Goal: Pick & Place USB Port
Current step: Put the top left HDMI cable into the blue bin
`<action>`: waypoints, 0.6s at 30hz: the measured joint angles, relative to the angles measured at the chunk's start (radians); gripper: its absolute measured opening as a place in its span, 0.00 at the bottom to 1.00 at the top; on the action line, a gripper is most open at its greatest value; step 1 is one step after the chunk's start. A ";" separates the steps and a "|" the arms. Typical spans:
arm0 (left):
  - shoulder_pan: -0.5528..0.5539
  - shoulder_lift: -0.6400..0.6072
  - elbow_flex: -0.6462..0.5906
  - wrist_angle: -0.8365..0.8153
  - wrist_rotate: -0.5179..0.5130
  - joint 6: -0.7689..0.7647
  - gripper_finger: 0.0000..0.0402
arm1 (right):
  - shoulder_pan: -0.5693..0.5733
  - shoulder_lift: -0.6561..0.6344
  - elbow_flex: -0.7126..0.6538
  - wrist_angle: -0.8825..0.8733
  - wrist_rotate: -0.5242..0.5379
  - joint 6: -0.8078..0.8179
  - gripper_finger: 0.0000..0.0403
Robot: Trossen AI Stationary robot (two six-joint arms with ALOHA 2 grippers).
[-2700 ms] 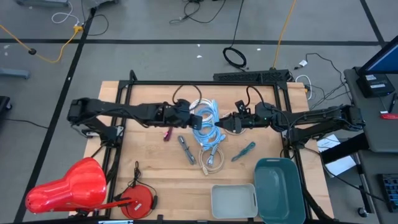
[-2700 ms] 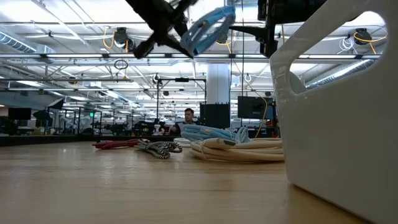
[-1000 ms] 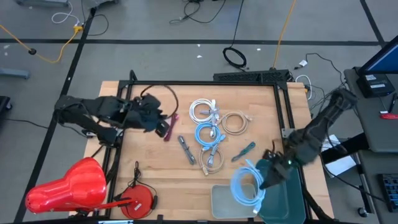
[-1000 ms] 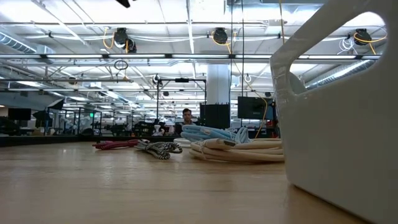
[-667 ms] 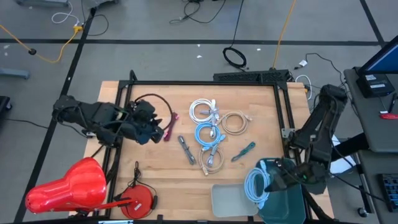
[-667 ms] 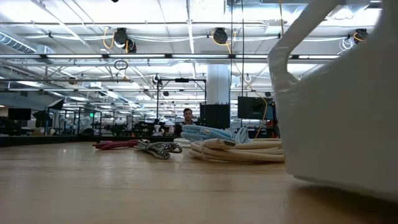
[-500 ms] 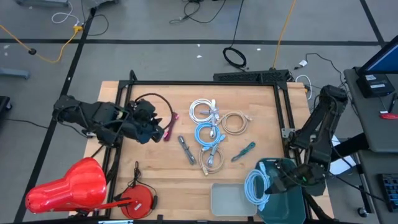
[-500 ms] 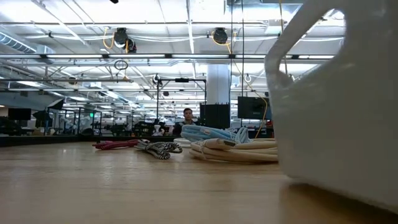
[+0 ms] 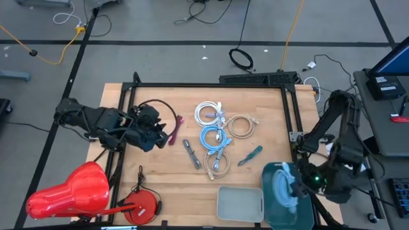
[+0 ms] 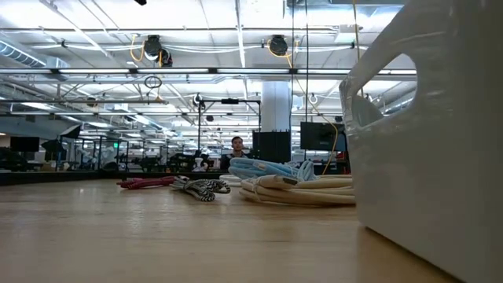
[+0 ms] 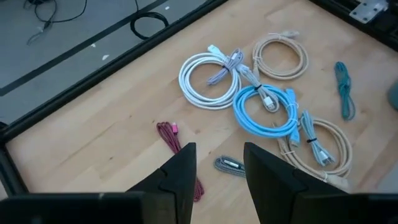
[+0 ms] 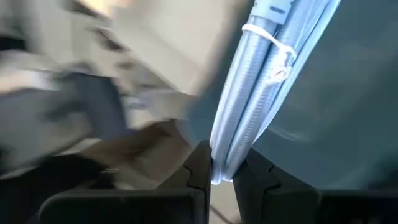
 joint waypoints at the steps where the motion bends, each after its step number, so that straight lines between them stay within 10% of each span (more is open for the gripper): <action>1: -0.005 0.000 -0.015 0.000 0.000 -0.016 0.34 | 0.001 0.015 0.016 -0.033 -0.030 0.006 0.07; 18: -0.067 0.001 -0.184 0.020 0.056 -0.208 0.34 | 0.000 0.189 0.022 -0.098 -0.220 0.024 0.07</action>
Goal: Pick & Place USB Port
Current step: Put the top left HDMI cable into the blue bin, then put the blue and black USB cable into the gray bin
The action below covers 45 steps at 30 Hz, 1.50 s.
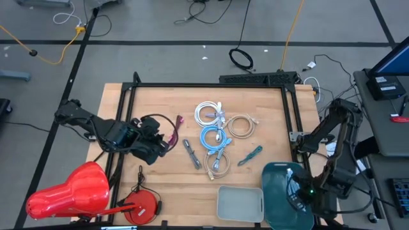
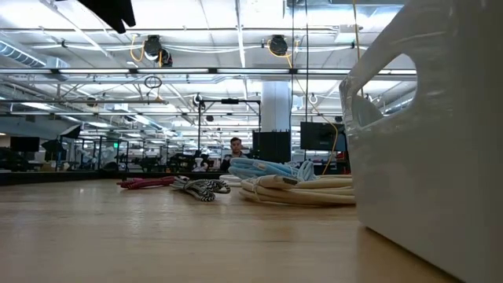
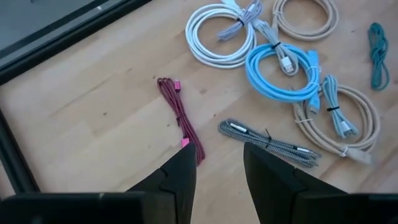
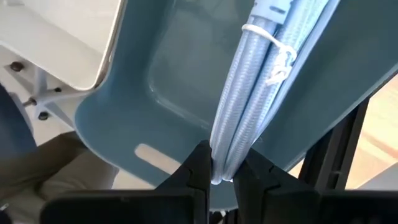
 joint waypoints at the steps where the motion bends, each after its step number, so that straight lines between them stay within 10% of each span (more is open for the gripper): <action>1: 0.000 0.000 0.000 0.005 0.000 0.000 0.34 | -0.001 0.002 0.000 -0.001 0.001 0.000 0.07; 7: 0.000 0.000 0.000 0.028 -0.001 0.007 0.34 | -0.005 0.009 0.000 0.003 -0.002 0.007 0.08; 19: 0.000 0.000 0.000 0.044 -0.002 0.010 0.34 | -0.005 0.009 0.000 -0.013 0.002 0.008 0.47; 45: 0.001 0.000 0.000 0.049 -0.002 0.017 0.34 | -0.201 -0.054 0.000 -0.111 0.141 -0.205 0.43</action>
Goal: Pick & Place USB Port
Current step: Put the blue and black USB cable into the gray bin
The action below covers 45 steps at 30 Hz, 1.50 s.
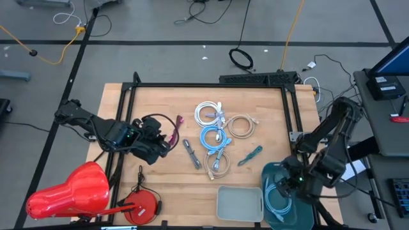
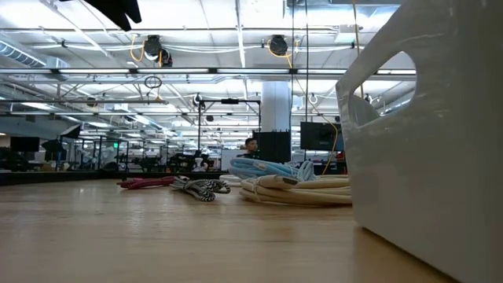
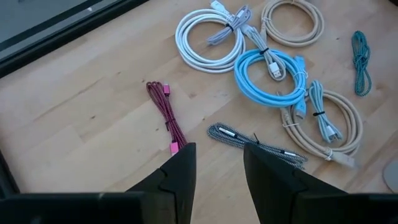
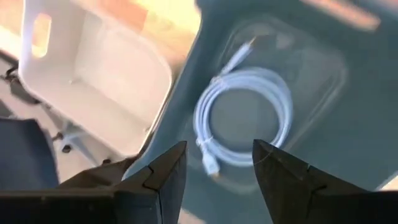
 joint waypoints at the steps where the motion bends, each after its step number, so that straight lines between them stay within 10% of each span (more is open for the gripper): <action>1: 0.000 0.000 0.000 0.001 0.000 0.000 0.34 | -0.019 -0.006 0.000 -0.014 0.011 -0.021 0.43; 16: 0.036 0.000 0.001 0.198 -0.002 0.081 0.34 | -0.388 -0.151 0.000 0.044 0.362 -0.633 0.42; 35: 0.047 0.000 0.001 0.308 -0.002 -0.063 0.34 | -0.794 0.001 -0.145 0.113 -0.152 -1.744 0.42; 45: 0.041 0.023 0.001 0.394 -0.015 -0.062 0.34 | -0.794 0.010 -0.467 0.371 -0.167 -1.870 0.42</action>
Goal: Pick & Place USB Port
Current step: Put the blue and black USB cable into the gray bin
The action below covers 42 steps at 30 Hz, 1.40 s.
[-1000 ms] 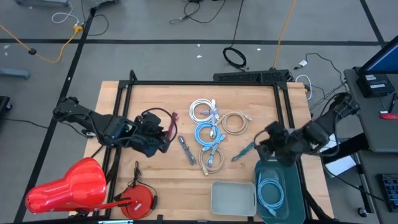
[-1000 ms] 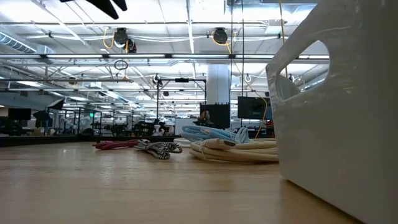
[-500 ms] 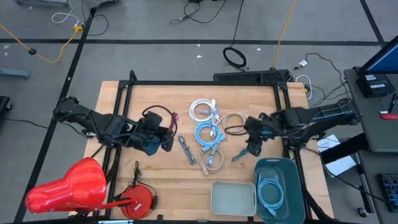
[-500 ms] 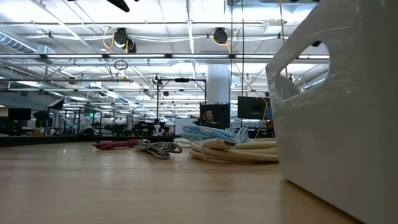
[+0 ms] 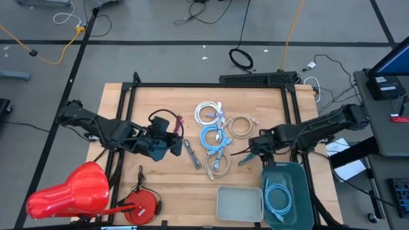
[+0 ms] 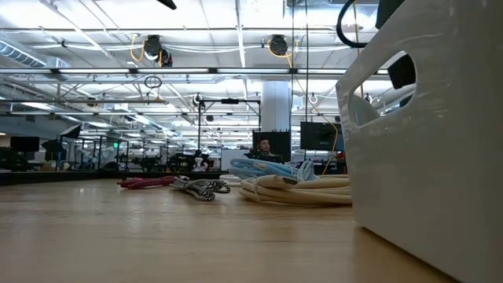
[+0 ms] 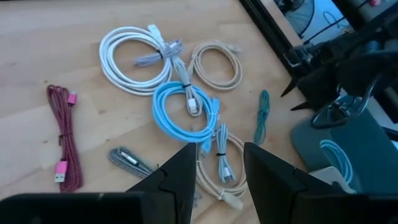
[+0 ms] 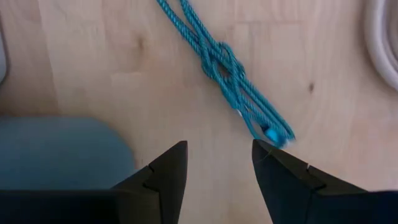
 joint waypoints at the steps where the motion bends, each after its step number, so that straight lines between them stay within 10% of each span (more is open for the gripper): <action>1: 0.001 0.001 0.000 0.000 -0.004 0.001 0.34 | 0.000 0.000 -0.010 0.027 0.002 0.000 0.42; 29: -0.019 0.011 0.000 -0.001 0.047 -0.021 0.34 | 0.000 0.100 -0.022 0.253 0.076 -0.110 0.42; 42: -0.015 0.011 0.000 -0.008 0.030 -0.019 0.34 | 0.002 -0.020 -0.023 0.242 0.000 0.205 0.42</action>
